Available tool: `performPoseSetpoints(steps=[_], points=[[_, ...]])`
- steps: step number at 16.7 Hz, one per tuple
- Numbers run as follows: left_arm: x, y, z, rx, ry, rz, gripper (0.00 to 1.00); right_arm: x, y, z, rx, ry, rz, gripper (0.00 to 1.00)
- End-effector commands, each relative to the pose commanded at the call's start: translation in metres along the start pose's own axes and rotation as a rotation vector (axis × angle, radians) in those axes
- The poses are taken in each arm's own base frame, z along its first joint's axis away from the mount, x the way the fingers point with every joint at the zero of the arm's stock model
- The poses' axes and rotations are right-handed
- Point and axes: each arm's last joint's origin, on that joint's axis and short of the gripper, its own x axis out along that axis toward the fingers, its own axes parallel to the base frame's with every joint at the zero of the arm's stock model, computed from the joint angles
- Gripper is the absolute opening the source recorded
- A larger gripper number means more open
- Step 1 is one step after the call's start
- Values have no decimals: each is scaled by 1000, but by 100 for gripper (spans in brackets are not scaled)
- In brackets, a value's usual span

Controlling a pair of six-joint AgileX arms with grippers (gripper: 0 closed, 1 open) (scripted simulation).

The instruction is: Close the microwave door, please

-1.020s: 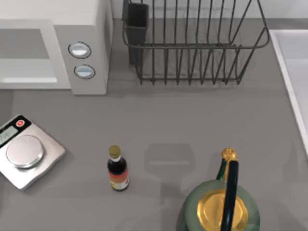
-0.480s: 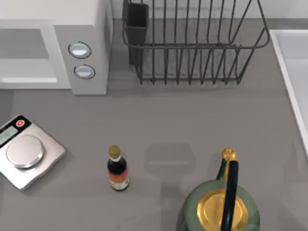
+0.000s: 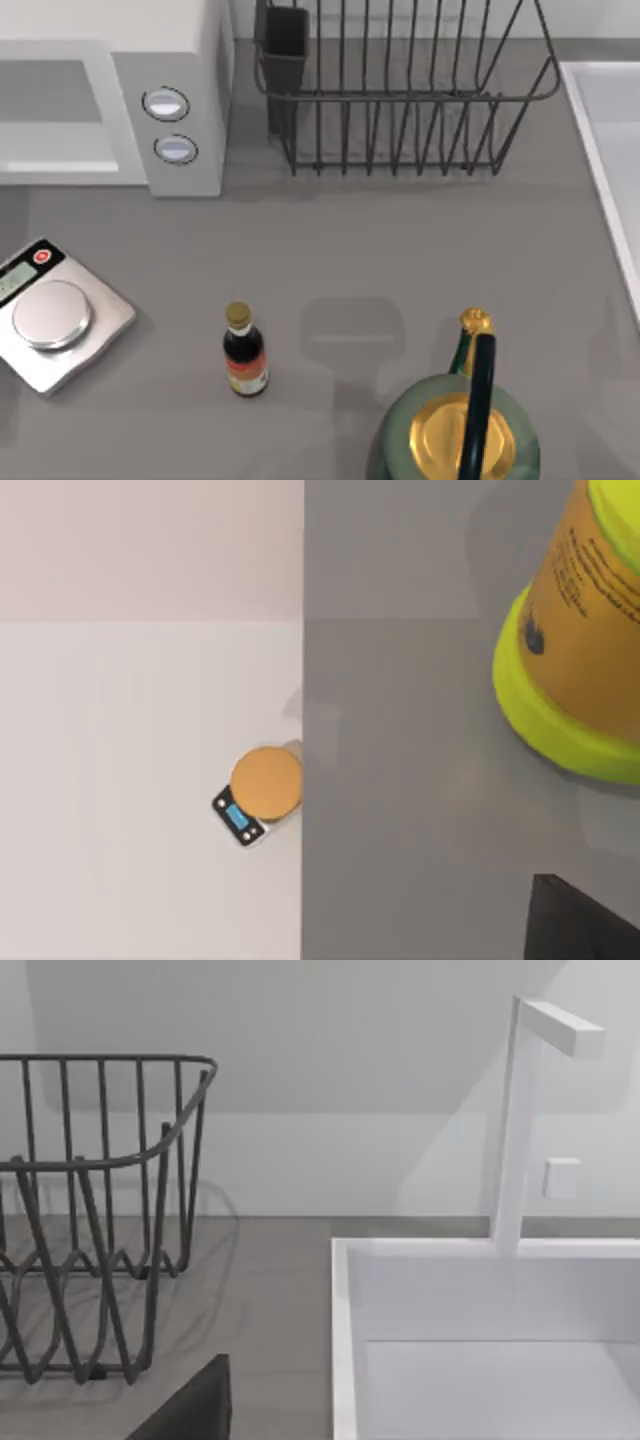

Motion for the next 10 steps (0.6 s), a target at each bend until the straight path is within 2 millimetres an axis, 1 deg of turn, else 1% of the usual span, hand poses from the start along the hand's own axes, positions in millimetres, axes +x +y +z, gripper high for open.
performPoseSetpoints(steps=[3,6,8,10], points=[[0,-36,1,1,2,-3,0,0,0,0,0,0,0,100],[0,-69,-3,-1,1,-6,0,0,0,0,0,0,0,100],[0,-78,-4,-4,0,-3,0,0,0,0,0,0,0,100],[0,-79,-5,-4,0,-3,0,0,0,0,0,0,0,100]])
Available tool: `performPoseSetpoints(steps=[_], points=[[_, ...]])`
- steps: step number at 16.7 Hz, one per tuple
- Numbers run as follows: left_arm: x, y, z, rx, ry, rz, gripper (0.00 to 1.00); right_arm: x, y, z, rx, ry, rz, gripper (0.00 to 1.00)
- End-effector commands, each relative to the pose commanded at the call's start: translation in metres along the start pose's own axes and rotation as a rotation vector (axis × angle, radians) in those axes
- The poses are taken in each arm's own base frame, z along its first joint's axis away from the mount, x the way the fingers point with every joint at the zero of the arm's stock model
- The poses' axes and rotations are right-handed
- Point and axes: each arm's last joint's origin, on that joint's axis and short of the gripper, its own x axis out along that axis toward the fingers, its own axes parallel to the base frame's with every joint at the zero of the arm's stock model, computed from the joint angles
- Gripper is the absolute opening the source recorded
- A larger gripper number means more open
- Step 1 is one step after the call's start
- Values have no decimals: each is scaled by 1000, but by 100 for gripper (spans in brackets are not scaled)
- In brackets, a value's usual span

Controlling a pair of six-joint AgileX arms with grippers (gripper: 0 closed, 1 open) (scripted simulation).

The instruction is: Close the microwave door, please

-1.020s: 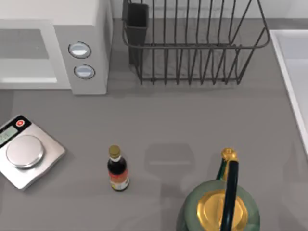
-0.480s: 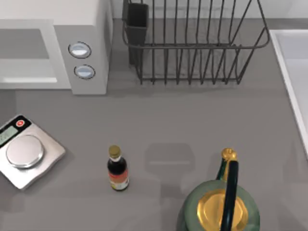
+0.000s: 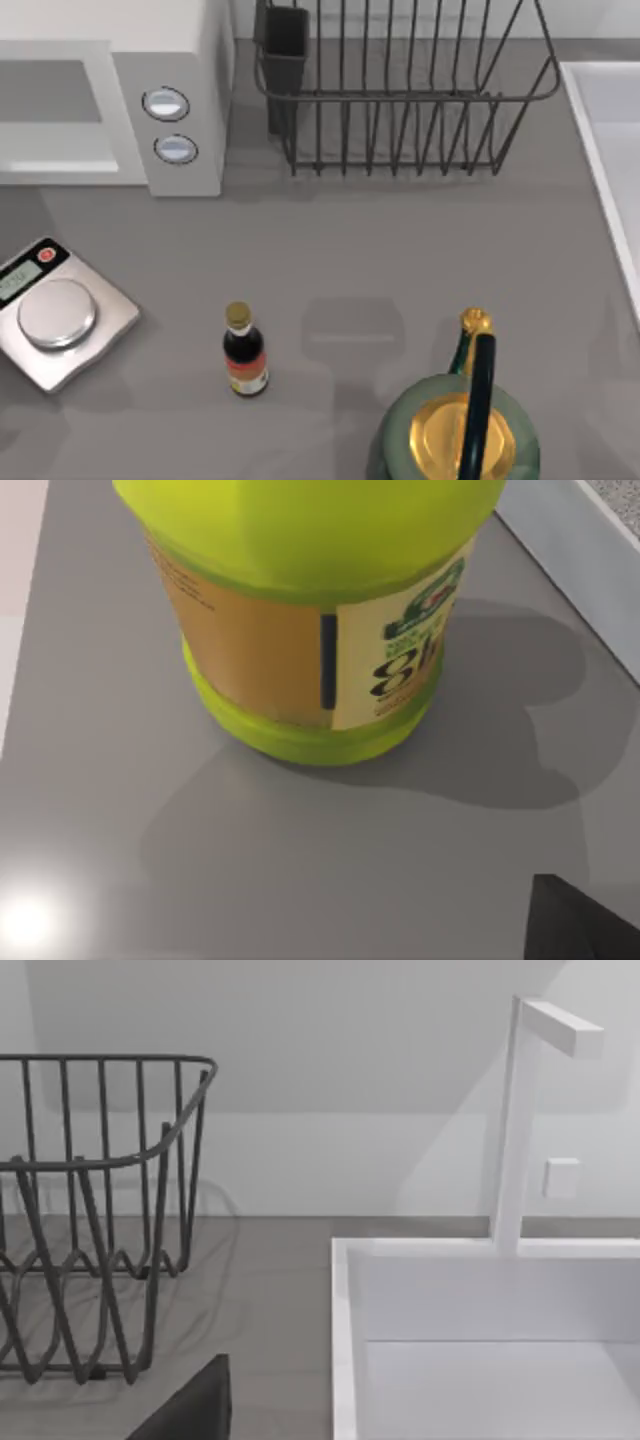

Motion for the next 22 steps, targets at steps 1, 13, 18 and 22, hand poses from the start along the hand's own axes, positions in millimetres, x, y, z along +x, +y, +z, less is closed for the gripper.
performPoseSetpoints(steps=[1,13,18,22], points=[[0,0,0,0,0,0,0,0,0,0,0,0,0,100],[0,-98,0,-5,1,-3,0,0,0,0,0,0,0,100],[-4,-93,11,-1,-30,35,0,0,0,0,0,0,0,100],[0,-114,14,-8,-11,39,0,0,0,0,0,0,0,100]])
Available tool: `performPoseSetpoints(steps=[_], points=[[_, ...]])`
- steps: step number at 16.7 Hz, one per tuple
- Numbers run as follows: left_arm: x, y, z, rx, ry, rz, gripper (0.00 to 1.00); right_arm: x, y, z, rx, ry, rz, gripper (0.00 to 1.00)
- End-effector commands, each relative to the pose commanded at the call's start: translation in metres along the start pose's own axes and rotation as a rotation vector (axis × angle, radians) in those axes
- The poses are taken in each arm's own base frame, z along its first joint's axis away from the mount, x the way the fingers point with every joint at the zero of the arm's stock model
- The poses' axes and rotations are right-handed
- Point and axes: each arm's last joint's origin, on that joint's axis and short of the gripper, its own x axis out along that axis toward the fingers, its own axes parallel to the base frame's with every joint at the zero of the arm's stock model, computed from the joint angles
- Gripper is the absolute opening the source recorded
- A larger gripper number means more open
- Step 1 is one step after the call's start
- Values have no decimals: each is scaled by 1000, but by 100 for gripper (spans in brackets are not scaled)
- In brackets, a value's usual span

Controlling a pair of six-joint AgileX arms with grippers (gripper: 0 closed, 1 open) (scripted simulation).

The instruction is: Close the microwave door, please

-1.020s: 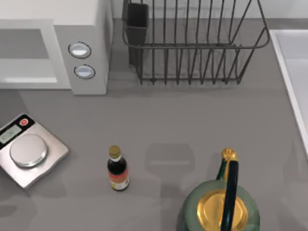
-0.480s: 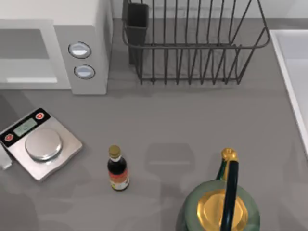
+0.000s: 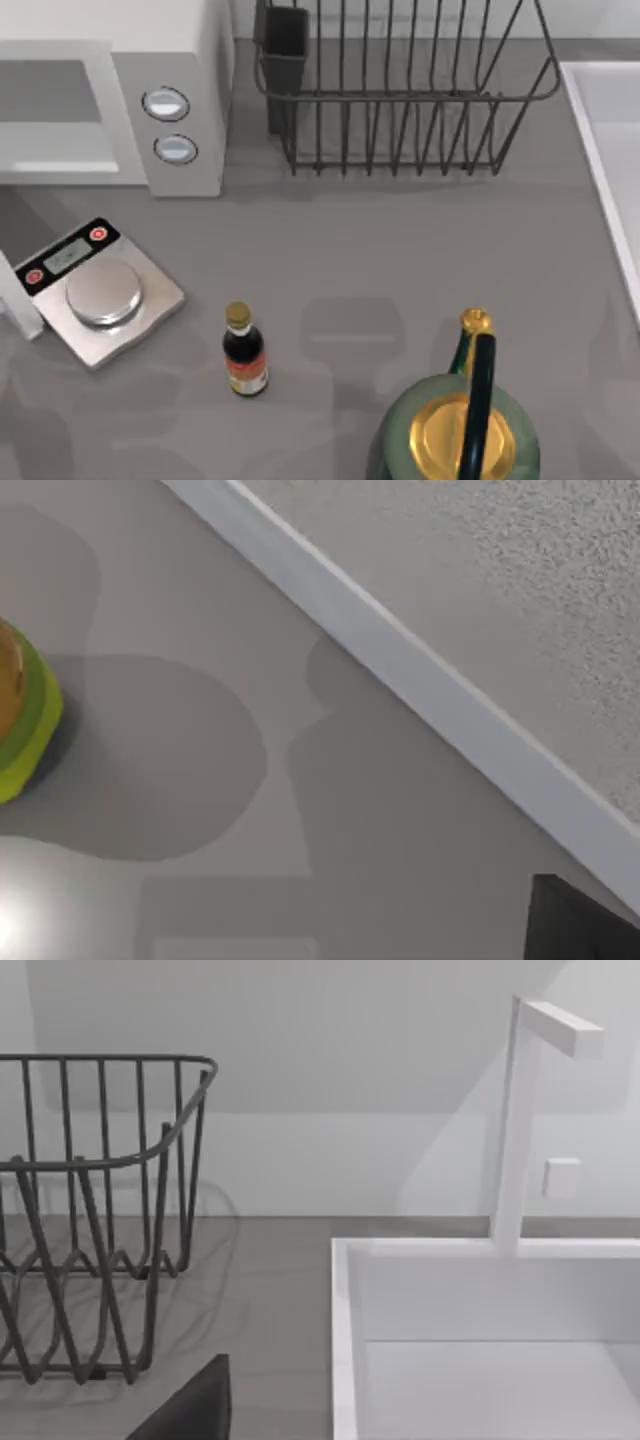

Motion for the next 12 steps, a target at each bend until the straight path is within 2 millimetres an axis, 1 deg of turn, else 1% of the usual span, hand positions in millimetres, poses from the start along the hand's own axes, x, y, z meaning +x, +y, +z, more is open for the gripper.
performPoseSetpoints(steps=[5,7,9,12], points=[[-1,-54,1,25,3,-20,0,0,0,0,0,0,0,100],[-4,-70,-1,20,-8,-16,0,0,0,0,0,0,0,100],[-6,-78,-3,10,-18,-7,0,0,0,0,0,0,0,100],[-7,-79,-3,7,-20,-5,0,0,0,0,0,0,0,100]])
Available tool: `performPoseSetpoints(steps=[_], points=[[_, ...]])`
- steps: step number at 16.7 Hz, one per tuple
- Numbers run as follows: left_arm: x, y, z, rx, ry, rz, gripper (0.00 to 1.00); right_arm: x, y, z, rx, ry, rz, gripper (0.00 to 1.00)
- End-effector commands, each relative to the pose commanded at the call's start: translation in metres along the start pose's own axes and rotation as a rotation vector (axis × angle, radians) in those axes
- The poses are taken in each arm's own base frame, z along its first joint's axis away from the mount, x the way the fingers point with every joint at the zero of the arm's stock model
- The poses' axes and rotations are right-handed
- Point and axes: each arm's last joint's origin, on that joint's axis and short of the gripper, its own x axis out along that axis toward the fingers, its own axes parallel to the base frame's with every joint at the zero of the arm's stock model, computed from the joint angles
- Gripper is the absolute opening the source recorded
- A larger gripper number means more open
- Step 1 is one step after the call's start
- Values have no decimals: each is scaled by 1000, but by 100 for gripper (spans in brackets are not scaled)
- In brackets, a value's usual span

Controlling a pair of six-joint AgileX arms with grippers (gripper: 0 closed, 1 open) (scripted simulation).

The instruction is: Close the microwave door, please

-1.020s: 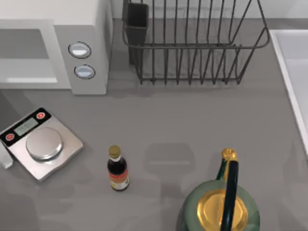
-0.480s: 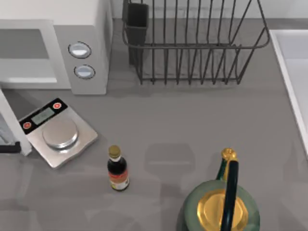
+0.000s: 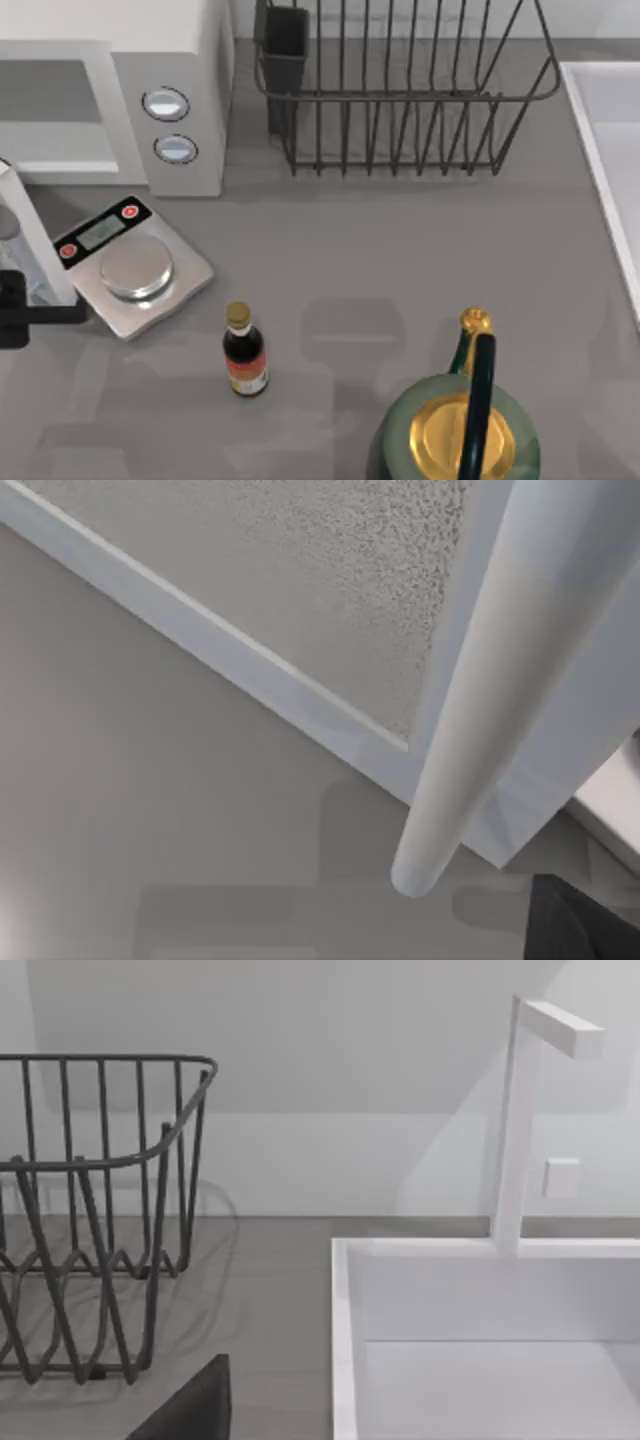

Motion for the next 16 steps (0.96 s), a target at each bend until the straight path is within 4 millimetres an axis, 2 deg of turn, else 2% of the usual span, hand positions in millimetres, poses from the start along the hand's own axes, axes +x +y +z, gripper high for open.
performPoseSetpoints(steps=[3,5,12,16], points=[[2,0,4,-2,-4,-2,0,0,0,0,0,0,0,100],[8,0,15,-2,-13,-2,0,0,0,0,0,0,0,100],[69,-2,53,-1,16,-1,0,0,0,0,0,0,0,100],[80,-2,62,-2,0,-1,0,0,0,0,0,0,0,100]])
